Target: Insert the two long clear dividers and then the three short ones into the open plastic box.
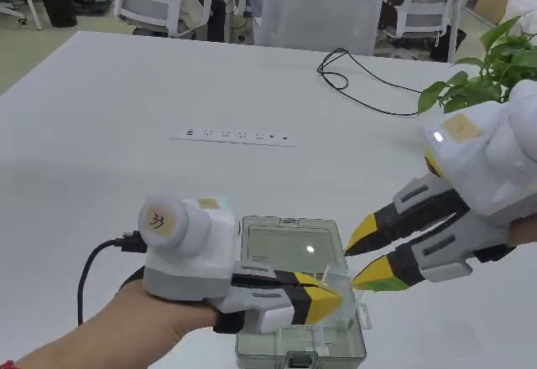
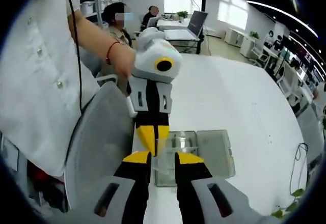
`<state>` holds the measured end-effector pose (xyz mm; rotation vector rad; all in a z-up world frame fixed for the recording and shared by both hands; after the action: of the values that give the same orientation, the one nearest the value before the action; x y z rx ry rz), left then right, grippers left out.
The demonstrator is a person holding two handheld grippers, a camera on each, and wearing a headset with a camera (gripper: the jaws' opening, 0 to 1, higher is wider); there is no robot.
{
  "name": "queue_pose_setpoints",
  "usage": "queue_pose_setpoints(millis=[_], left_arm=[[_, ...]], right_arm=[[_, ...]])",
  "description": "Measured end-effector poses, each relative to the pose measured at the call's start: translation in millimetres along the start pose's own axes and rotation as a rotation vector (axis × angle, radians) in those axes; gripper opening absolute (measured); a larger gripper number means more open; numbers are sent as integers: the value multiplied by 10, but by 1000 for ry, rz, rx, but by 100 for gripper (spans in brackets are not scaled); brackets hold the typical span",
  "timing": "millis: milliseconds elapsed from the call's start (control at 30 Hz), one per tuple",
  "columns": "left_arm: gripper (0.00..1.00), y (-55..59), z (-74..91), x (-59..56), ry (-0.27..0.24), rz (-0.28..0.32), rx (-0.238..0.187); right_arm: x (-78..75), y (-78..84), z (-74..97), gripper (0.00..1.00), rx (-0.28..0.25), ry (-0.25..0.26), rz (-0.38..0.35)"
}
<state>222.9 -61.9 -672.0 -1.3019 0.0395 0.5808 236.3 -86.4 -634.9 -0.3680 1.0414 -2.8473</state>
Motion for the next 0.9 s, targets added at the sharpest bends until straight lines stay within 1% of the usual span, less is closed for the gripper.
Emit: queue_pose_setpoints(millis=[100,133,167,200,233,367,567,767,900], left_arm=[[0,-5,17,-43,21,-41,-9],[0,-9,24,-64,33,-66,-15],[0,-12,29,-77,38,-71,-18],[0,-12,34,-90,43,-76,-18],[0,-19,43,-114,55,-91,-26],[0,-32,58,-154,72,-103,-36],[0,-19,69,-174,83,-121,-40],[0,-7,76,-194,87,-140,-40],[0,4,74,-203,85,-160,-37]], right_arm=[[63,-2,-21,16,-2,-55,-20],[89,2,-40,16,1,-76,-27],[93,6,-50,16,4,-80,-30],[126,8,-74,15,9,-98,-34],[148,8,-87,15,10,-111,-35],[223,-13,-143,11,10,-147,-38],[252,-11,-170,4,9,-172,-38],[291,-13,-181,3,-4,-196,-47],[296,-4,-186,3,-5,-200,-46]])
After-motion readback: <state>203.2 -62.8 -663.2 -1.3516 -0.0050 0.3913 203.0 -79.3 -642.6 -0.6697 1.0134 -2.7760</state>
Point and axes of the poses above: the centre of the closed fingertips' face, and the gripper's own axes: z roughly backward along the fingers, x roughly to its left, y roughly out of its underside, the point moved 2 cm from there along z, roughly backward along the fingers, and after that the axes turned 11 degrees about -y, right-handed, at the moved point
